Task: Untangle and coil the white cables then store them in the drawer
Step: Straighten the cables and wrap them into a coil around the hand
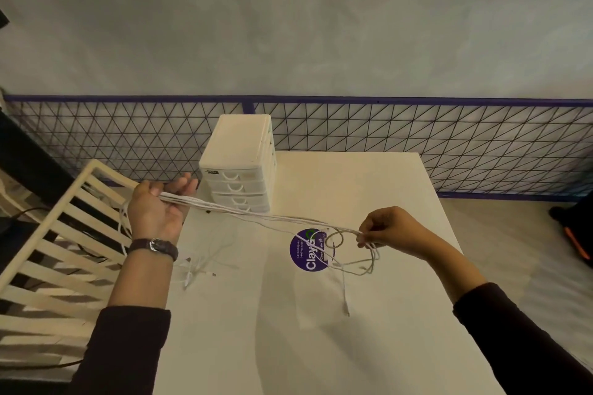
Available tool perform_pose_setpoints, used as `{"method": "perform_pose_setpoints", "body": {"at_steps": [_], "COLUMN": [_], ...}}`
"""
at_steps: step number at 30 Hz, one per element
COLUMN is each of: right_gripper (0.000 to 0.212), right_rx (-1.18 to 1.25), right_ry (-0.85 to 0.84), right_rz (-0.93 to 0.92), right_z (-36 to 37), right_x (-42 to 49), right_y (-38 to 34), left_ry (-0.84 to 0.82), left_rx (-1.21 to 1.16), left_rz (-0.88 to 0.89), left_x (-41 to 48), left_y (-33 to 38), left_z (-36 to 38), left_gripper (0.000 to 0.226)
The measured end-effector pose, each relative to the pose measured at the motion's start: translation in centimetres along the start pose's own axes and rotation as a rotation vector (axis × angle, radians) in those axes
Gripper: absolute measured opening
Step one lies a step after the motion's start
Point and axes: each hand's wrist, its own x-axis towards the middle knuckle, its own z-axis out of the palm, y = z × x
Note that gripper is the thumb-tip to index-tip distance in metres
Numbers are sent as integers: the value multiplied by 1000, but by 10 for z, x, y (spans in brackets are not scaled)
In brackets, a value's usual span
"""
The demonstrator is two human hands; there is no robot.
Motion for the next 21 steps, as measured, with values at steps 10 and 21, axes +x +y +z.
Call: {"method": "perform_pose_setpoints", "body": {"at_steps": [10, 21], "right_gripper": [4, 5], "right_rx": [412, 157], "right_ry": [-71, -121], "right_rz": [36, 23], "right_z": [-7, -7], "right_x": [-7, -8], "right_y": [-2, -6], "left_ry": [24, 22], "left_rx": [14, 19], "left_rz": [-3, 0], "left_x": [-1, -1], "left_y": [1, 1], "left_z": [-2, -4], "left_gripper": [43, 44]}}
